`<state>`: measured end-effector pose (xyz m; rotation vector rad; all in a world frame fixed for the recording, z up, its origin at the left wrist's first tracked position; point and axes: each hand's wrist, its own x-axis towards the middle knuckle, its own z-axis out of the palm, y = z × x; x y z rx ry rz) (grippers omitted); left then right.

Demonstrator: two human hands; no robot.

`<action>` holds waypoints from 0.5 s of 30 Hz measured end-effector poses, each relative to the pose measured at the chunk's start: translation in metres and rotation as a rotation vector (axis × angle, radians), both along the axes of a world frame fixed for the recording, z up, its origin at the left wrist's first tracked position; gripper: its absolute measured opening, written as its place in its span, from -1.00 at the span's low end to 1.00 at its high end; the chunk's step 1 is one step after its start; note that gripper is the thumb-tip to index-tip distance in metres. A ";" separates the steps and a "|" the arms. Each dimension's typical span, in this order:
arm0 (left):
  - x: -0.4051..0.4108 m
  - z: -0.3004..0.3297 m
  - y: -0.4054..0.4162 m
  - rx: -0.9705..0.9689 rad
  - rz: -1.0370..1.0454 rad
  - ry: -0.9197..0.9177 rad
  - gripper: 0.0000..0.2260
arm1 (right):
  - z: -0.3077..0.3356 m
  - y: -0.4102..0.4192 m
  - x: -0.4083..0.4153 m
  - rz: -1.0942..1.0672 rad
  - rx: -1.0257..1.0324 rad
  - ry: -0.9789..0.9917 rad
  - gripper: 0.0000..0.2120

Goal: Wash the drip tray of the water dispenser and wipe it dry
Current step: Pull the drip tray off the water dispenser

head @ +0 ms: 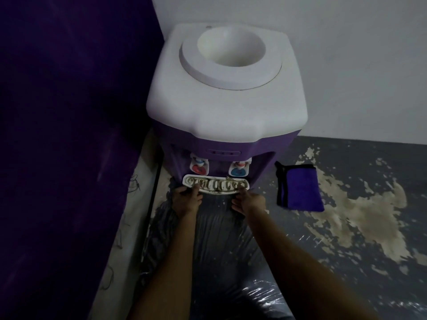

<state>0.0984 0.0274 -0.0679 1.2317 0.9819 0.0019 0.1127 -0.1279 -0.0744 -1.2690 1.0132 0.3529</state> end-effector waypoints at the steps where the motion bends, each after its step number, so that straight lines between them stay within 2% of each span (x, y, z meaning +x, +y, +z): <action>1: 0.000 0.000 0.000 0.010 0.002 -0.008 -0.58 | 0.000 0.001 -0.001 -0.014 0.002 -0.008 -0.70; 6: 0.001 0.000 0.000 0.012 -0.009 -0.033 -0.57 | 0.005 0.005 -0.002 -0.050 -0.053 -0.014 -0.77; 11: 0.004 0.001 0.008 -0.020 -0.047 -0.024 -0.57 | 0.008 0.010 -0.001 -0.104 -0.049 -0.032 -0.66; 15: 0.004 0.000 0.015 -0.003 -0.111 -0.056 -0.64 | 0.007 0.007 -0.002 -0.116 -0.061 -0.039 -0.78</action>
